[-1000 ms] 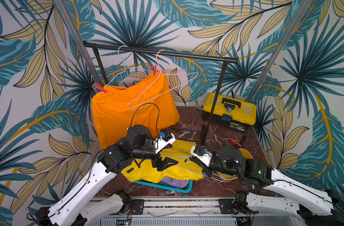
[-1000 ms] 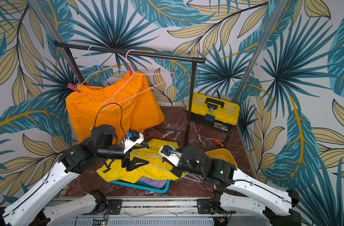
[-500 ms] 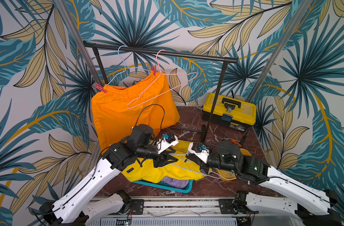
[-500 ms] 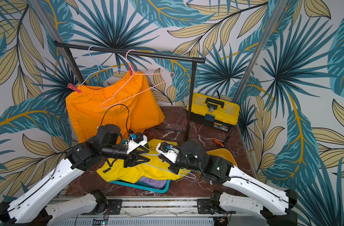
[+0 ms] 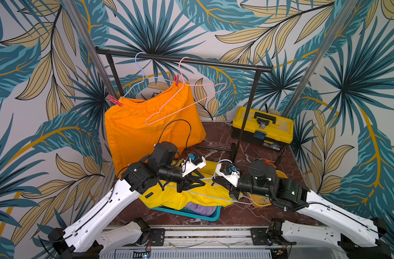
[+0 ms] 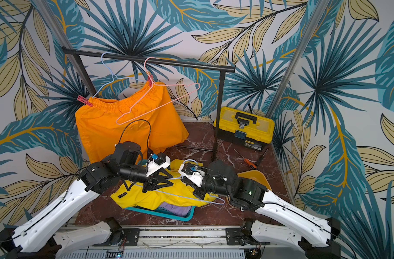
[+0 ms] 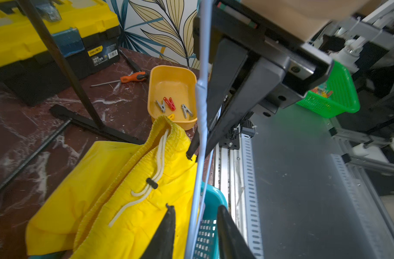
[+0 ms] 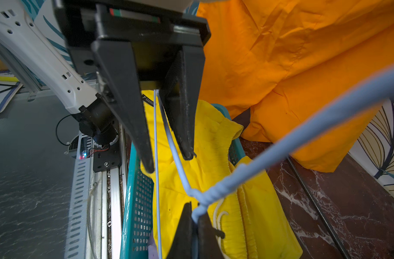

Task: Remove the clothespins securing shorts to the hanger
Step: Place the hanger at the clothesline.

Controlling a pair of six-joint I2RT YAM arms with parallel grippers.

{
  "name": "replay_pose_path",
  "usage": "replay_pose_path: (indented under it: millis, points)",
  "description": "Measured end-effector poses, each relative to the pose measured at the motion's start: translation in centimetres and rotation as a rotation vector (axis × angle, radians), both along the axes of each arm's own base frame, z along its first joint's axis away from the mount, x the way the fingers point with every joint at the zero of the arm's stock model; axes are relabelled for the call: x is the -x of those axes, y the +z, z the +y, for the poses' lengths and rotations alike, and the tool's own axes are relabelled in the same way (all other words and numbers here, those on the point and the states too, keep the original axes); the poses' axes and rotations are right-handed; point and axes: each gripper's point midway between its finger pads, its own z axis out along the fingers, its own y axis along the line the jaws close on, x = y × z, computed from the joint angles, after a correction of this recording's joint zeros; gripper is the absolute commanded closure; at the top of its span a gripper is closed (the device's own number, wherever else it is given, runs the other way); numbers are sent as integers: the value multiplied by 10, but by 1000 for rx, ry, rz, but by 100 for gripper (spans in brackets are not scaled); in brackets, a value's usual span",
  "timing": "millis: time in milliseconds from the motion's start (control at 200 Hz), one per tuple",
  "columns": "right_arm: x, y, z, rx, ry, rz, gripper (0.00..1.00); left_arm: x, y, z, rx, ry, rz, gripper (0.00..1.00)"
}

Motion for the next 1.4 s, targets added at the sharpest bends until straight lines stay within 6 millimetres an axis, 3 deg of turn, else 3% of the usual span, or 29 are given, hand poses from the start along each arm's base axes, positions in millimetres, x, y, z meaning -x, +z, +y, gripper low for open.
replay_pose_path:
  millis: [75,115,396,481,586,676,851,1056,1242,1322,1402]
  points:
    - [1,4,-2,-18,-2,-11,100,-2,0,-2,-2,7,20,93]
    - [1,6,-4,-22,-6,-16,100,-3,0,-3,-3,2,21,100]
    - [-4,3,-7,-12,-32,-23,100,-1,0,-7,-5,-13,41,100]
    - [-6,4,-8,-18,-42,-28,59,-2,1,-7,-8,-7,38,100]
    - [-9,10,-9,-34,-58,-44,24,-8,-2,-6,-25,22,24,100]
    - [-12,14,-13,-46,-85,-56,1,-16,-4,-4,-47,61,2,100]
    - [-17,17,-33,-59,-172,-100,0,-32,4,0,-72,140,-60,100]
    - [-17,33,-81,-135,-328,-157,0,-48,25,9,-70,230,-145,100]
    - [-17,56,-133,-238,-505,-210,0,-51,82,38,18,349,-283,100]
    - [-21,54,-152,-256,-592,-226,0,-47,114,49,82,393,-352,100]
    - [-26,47,-163,-246,-661,-231,1,-47,133,58,121,442,-393,100]
